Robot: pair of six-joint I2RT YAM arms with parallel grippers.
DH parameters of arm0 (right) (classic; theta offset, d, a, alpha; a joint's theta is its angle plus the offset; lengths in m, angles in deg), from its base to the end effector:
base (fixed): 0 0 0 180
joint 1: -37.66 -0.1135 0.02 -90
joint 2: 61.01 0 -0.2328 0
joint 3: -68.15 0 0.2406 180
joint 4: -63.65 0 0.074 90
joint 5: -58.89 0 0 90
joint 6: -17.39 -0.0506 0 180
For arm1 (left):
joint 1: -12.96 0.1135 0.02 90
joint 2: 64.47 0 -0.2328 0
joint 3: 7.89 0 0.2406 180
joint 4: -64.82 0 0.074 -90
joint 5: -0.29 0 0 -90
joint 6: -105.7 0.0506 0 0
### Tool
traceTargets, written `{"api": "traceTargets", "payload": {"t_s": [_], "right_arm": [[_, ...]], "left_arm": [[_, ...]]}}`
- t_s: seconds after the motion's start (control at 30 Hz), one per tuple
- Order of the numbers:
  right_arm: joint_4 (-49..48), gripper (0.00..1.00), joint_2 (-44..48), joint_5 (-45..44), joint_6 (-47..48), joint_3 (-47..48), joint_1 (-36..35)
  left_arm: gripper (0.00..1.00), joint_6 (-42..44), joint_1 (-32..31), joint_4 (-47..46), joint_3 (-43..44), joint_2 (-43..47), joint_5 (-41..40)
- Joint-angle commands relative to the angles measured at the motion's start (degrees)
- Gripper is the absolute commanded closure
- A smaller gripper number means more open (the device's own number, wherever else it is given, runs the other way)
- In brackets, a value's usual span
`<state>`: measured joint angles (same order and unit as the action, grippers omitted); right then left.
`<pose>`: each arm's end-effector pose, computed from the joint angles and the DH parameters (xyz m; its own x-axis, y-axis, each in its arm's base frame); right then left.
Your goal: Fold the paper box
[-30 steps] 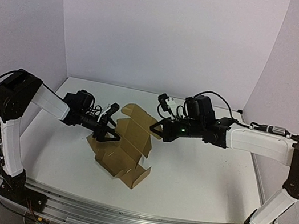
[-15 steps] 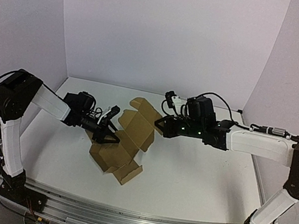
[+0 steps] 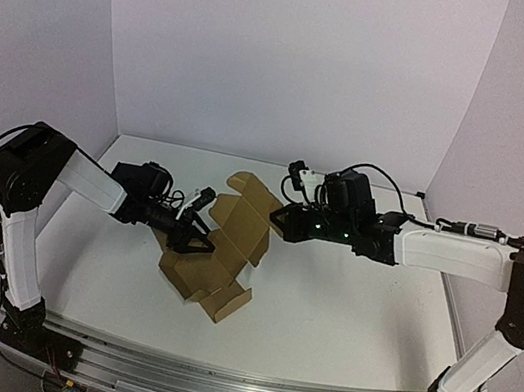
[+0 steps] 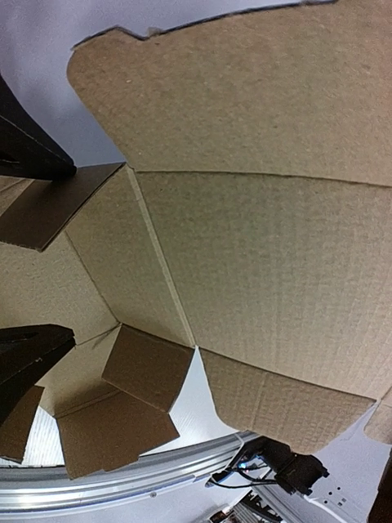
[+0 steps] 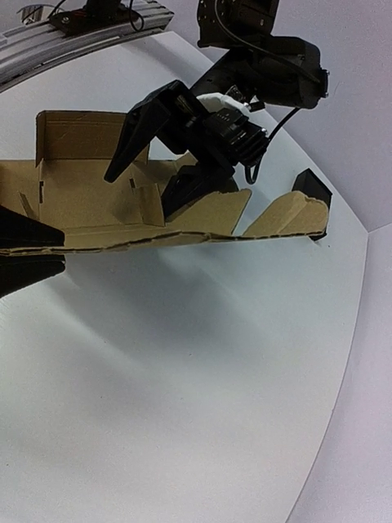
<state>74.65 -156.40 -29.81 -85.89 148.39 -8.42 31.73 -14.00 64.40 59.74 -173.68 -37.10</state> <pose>0.2669 0.2788 0.2275 -0.4662 -0.1530 -0.8713 -0.6444 0.7336 0.2159 0.2986 -0.1970 0.1047 -0.3406 0.3614 -0.8680 0.9390 0.1772 -0.2947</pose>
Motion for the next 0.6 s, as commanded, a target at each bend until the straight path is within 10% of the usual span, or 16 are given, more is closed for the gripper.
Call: {"api": "traceTargets", "payload": {"t_s": [0.0, 0.3, 0.57], "right_arm": [[-3.9, 1.0, -0.2, -4.5, 1.5, -1.5, -0.3], [-3.9, 1.0, 0.6, -5.6, 3.5, -3.7, -0.3], [-2.3, 1.0, 0.3, -4.1, 6.5, -2.7, -0.2]], "left_arm": [[0.35, 1.3, -0.1, 4.4, 3.6, 0.8, 0.3], [0.29, 10.6, 1.8, 22.7, 10.0, 6.9, 3.8], [0.3, -4.2, 8.1, 28.1, 12.6, 13.0, -7.2]]}}
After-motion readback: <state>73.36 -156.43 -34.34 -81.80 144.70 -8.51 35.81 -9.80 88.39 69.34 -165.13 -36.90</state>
